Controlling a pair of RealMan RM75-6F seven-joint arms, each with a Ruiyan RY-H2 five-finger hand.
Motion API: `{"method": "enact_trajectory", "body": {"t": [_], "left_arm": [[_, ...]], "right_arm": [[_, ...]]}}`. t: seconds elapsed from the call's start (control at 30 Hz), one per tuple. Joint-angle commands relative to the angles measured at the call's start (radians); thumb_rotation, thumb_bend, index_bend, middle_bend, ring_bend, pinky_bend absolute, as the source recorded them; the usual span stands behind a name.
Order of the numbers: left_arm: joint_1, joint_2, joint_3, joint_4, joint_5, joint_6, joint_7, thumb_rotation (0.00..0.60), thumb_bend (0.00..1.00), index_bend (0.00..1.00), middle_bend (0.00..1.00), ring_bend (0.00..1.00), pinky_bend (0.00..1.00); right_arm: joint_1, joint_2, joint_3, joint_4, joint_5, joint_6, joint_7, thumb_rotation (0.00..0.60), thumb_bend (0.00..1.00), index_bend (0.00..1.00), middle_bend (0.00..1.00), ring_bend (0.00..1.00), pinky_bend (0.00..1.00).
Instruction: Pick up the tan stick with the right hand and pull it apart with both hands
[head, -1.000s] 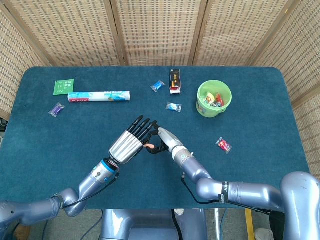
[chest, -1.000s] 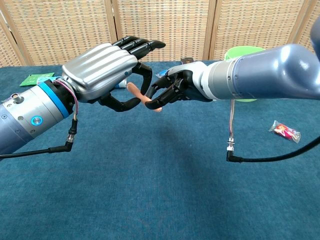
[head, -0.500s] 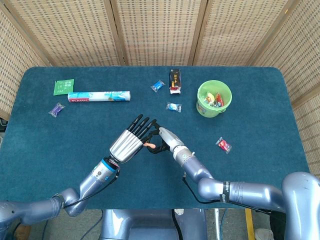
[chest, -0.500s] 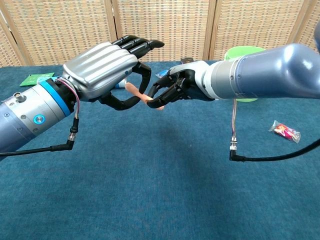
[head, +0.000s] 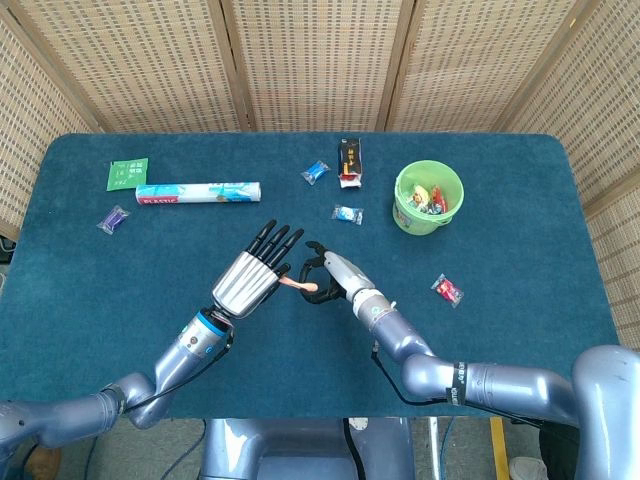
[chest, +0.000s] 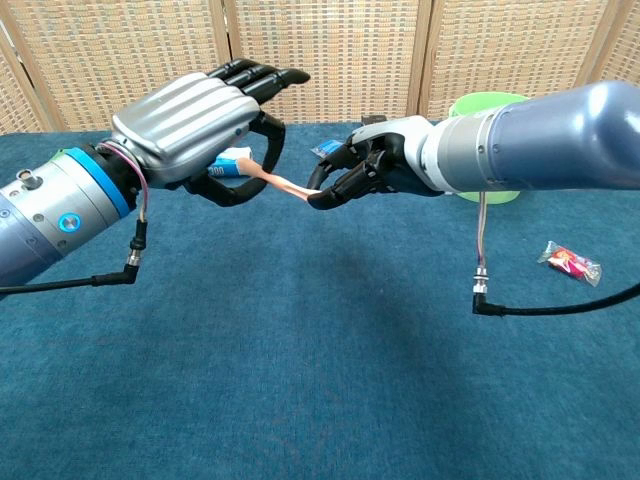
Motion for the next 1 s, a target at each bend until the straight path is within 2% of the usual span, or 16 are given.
{"method": "enact_trajectory", "body": {"t": [0.03,0.37,1.0], "left_arm": [[0.002,0.011,-0.004,0.005,-0.008,0.001,-0.005,0.600,0.59,0.81,0.00,0.00,0.00],[0.016,0.068,-0.021,0.024,-0.033,0.017,-0.024,0.600,0.59,0.81,0.00,0.00,0.00],[0.096,0.304,-0.070,-0.004,-0.100,0.095,-0.099,0.600,0.59,0.82,0.00,0.00,0.00]], "right_arm": [[-0.006,0.010,-0.002,-0.007,-0.006,-0.004,0.004,0.600,0.57,0.75,0.11,0.00,0.00],[-0.025,0.052,-0.010,-0.032,-0.027,-0.008,0.013,0.600,0.57,0.76,0.11,0.00,0.00],[-0.103,0.154,-0.056,-0.095,-0.089,-0.002,0.041,0.600,0.57,0.76,0.11,0.00,0.00]]}}
